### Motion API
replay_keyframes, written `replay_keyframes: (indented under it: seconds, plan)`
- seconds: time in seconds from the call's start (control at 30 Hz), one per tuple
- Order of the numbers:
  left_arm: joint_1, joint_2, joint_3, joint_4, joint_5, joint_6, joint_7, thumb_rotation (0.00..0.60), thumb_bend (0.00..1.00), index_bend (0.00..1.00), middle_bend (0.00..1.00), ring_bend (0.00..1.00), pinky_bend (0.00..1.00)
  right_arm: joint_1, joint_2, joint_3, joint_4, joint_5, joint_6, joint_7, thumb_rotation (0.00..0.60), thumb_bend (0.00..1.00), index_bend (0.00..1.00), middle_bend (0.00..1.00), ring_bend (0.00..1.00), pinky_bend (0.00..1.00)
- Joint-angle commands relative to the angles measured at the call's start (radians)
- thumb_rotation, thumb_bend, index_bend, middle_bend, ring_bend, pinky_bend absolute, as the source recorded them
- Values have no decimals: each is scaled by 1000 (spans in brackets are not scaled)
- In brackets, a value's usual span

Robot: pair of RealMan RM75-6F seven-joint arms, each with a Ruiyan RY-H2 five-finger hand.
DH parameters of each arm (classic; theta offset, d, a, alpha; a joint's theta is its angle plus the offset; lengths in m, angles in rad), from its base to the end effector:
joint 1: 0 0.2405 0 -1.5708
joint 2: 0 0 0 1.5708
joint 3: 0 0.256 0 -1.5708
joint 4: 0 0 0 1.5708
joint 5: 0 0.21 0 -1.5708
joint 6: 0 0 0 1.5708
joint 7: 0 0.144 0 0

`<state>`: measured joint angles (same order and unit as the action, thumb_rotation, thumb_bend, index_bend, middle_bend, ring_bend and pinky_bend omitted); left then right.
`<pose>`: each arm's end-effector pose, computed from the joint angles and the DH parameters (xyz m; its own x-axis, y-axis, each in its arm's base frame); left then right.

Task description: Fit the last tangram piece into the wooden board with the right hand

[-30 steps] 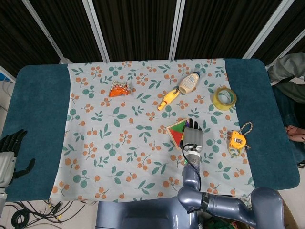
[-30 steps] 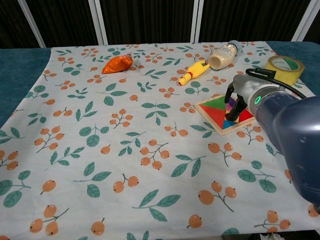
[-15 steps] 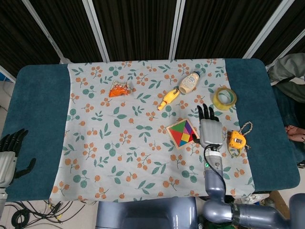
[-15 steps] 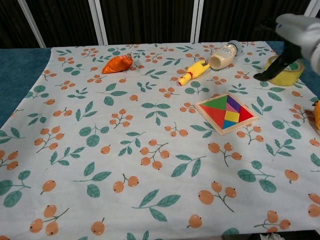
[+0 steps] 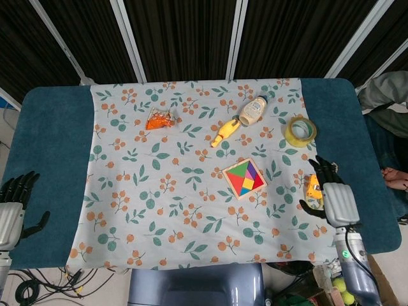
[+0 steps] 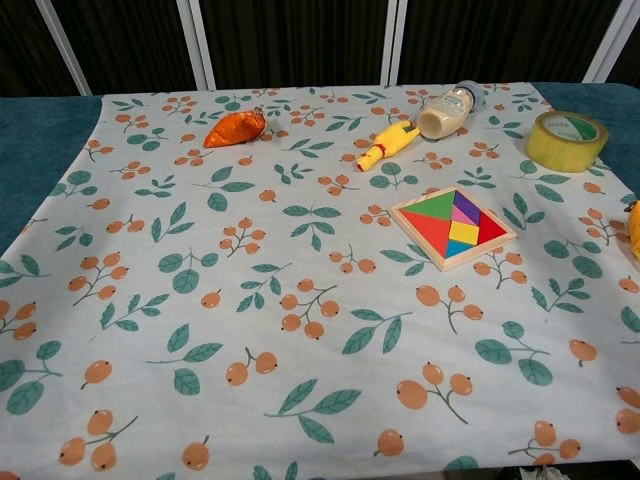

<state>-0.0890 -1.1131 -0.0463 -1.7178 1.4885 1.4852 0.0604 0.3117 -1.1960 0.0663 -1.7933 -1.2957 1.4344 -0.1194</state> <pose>-0.2910 0.1797 0.1517 0.3585 0.0122 0.9334 0.9335 -0.0102 -0.3584 -0.2463 -0.2395 0.1221 0.2482 -0.0222 0.9685 -0.9677 -0.0521 0.2468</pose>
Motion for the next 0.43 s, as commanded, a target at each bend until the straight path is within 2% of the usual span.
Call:
replay_keyframes:
  seconds: [0.03, 0.2, 0.43]
  plan:
    - [-2, 5, 6, -4, 19, 3, 2, 600, 333, 0, 21, 4, 0, -98, 25, -96, 182, -167, 90, 72, 600, 140, 76, 0, 0, 235]
    - [-3, 13, 12, -17, 49, 14, -1, 600, 333, 0, 18, 2, 0, -138, -34, -122, 337, -227, 137, 89, 600, 140, 76, 0, 0, 234]
    - [-5, 22, 10, -16, 38, 5, -8, 600, 333, 0, 18, 2, 0, -183, -98, -107, 464, -234, 191, 176, 600, 140, 76, 0, 0, 234]
